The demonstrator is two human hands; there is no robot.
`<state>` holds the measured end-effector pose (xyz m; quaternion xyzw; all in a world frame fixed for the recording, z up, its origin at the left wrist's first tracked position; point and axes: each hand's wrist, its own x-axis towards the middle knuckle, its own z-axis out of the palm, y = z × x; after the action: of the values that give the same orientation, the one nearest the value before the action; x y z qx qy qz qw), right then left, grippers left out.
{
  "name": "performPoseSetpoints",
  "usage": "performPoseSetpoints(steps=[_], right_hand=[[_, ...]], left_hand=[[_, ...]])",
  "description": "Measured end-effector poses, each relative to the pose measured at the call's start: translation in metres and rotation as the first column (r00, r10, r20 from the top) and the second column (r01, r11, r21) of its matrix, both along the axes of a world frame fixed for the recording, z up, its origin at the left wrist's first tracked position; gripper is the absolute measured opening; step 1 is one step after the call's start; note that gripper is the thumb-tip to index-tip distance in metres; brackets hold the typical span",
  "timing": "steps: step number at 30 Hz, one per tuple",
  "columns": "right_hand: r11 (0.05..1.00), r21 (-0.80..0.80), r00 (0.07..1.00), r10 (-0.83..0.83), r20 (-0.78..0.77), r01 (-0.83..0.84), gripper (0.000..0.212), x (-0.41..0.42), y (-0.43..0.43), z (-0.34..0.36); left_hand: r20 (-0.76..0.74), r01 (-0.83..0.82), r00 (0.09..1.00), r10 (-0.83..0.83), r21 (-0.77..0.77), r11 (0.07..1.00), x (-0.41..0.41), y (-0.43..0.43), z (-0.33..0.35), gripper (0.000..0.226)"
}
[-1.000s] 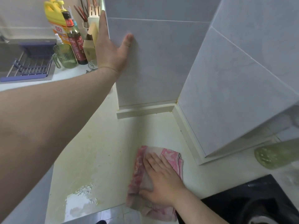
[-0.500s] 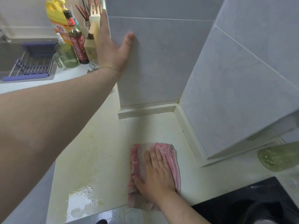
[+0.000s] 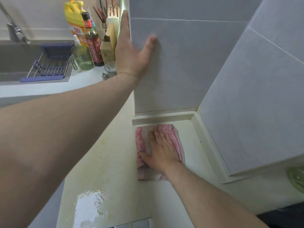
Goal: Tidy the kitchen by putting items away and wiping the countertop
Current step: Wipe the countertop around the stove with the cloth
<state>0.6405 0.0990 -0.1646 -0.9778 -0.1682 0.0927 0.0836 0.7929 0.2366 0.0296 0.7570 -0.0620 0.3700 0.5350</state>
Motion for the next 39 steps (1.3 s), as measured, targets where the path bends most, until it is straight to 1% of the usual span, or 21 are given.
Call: performPoseSetpoints(steps=[5, 9, 12, 14, 20, 22, 24, 25, 27, 29, 32, 34, 37, 38, 39], right_hand=[[1.0, -0.017, 0.999, 0.008, 0.036, -0.007, 0.097, 0.026, 0.01, -0.003], [1.0, 0.001, 0.999, 0.026, 0.04, -0.026, 0.094, 0.024, 0.007, 0.0], [1.0, 0.012, 0.999, 0.027, 0.028, -0.027, 0.094, 0.017, 0.004, 0.001], [1.0, 0.022, 1.0, 0.018, 0.023, -0.018, 0.095, 0.006, 0.0, -0.001], [0.998, 0.05, 1.0, -0.026, 0.016, 0.025, 0.095, -0.037, -0.015, 0.002], [0.997, 0.06, 0.999, -0.043, 0.002, 0.043, 0.097, -0.054, -0.018, 0.003], [0.995, 0.067, 0.997, -0.072, 0.023, 0.071, 0.099, -0.073, -0.023, 0.003], [0.995, 0.05, 0.996, -0.091, 0.001, 0.091, 0.099, -0.083, -0.026, 0.004], [0.99, 0.043, 0.985, -0.125, -0.116, 0.131, 0.095, -0.101, -0.032, 0.005], [0.987, 0.057, 0.978, -0.138, -0.154, 0.148, 0.095, -0.117, -0.039, 0.002], [0.977, 0.093, 0.973, -0.174, -0.153, 0.189, 0.097, -0.129, -0.048, -0.003], [0.978, 0.082, 0.97, -0.177, -0.166, 0.193, 0.097, -0.129, -0.048, -0.001], [0.976, 0.09, 0.972, -0.186, -0.145, 0.2, 0.094, -0.125, -0.046, 0.002], [0.974, 0.091, 0.972, -0.193, -0.133, 0.205, 0.093, -0.123, -0.047, 0.002], [0.975, 0.079, 0.971, -0.198, -0.134, 0.209, 0.092, -0.12, -0.047, 0.002]], left_hand=[[0.015, -0.01, 1.0, 0.01, -0.004, 1.0, 0.0, -0.001, -0.001, 0.095], [0.011, -0.018, 1.0, 0.018, -0.012, 1.0, -0.001, -0.001, 0.001, 0.097], [0.003, -0.017, 1.0, 0.017, -0.004, 1.0, -0.003, -0.002, 0.002, 0.093], [0.004, -0.015, 1.0, 0.015, -0.009, 1.0, -0.006, -0.003, 0.003, 0.092], [-0.01, -0.005, 1.0, 0.006, 0.004, 1.0, -0.012, -0.003, 0.01, 0.097], [-0.026, -0.011, 1.0, 0.012, 0.008, 1.0, -0.012, -0.002, 0.01, 0.094], [-0.043, -0.023, 0.999, 0.024, 0.024, 0.999, -0.015, -0.002, 0.012, 0.09], [-0.046, -0.023, 0.999, 0.024, 0.031, 0.999, -0.016, -0.002, 0.012, 0.089], [-0.047, -0.024, 0.999, 0.025, 0.033, 0.999, -0.016, -0.002, 0.012, 0.088], [-0.05, -0.024, 0.998, 0.025, 0.031, 0.999, -0.015, -0.001, 0.012, 0.088], [-0.065, -0.017, 0.998, 0.018, 0.019, 1.0, -0.017, -0.002, 0.012, 0.088], [-0.061, -0.014, 0.998, 0.014, 0.006, 1.0, -0.015, -0.001, 0.011, 0.086], [-0.083, -0.037, 0.996, 0.035, -0.024, 0.999, -0.014, -0.002, 0.012, 0.089], [-0.102, -0.028, 0.995, 0.023, -0.05, 0.998, -0.016, -0.004, 0.01, 0.086], [-0.127, -0.008, 0.992, -0.002, -0.076, 0.997, -0.022, -0.006, 0.005, 0.079]])
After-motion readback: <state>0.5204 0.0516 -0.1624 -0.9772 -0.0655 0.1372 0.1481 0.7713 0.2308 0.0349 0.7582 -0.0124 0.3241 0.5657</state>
